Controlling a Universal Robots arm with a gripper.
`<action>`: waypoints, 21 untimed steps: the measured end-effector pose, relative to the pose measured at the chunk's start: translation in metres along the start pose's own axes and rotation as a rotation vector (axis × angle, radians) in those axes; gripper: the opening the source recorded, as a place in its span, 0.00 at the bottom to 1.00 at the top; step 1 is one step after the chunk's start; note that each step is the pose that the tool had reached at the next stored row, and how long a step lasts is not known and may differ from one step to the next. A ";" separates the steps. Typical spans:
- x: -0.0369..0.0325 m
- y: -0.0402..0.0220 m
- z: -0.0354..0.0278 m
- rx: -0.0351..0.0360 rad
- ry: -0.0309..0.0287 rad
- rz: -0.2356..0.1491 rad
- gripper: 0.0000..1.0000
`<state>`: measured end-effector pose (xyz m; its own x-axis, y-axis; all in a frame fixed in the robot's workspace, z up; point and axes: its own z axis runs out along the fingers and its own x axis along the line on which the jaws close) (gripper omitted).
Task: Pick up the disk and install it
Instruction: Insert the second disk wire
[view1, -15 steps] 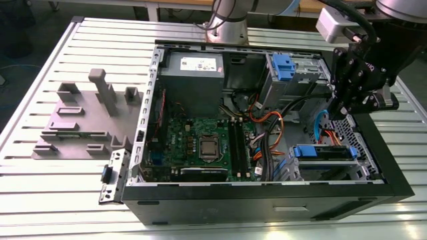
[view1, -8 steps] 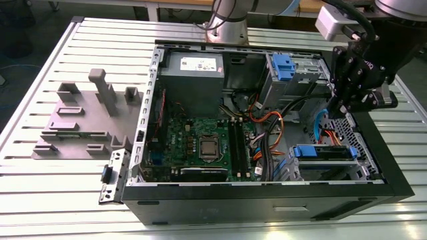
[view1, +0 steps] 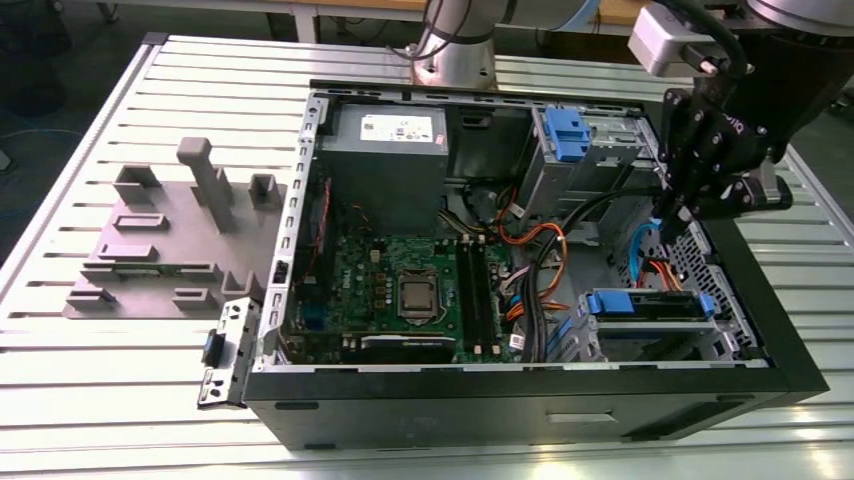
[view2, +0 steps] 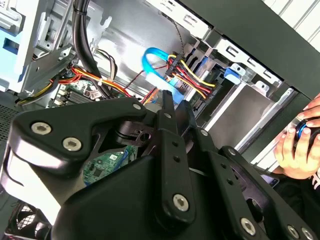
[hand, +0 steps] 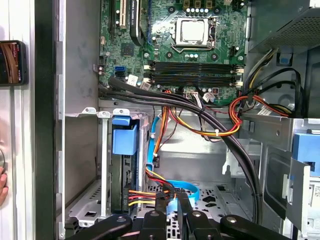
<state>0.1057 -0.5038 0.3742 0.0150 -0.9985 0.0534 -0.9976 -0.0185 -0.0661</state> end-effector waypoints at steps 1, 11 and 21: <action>-0.0002 0.0000 0.0001 0.0000 0.0007 0.000 0.24; -0.0006 0.0002 0.0037 -0.0004 0.0316 -0.002 0.24; -0.0010 0.0005 0.0109 -0.0006 0.0402 -0.003 0.24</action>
<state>0.1060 -0.5034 0.3633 0.0149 -0.9955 0.0936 -0.9976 -0.0210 -0.0653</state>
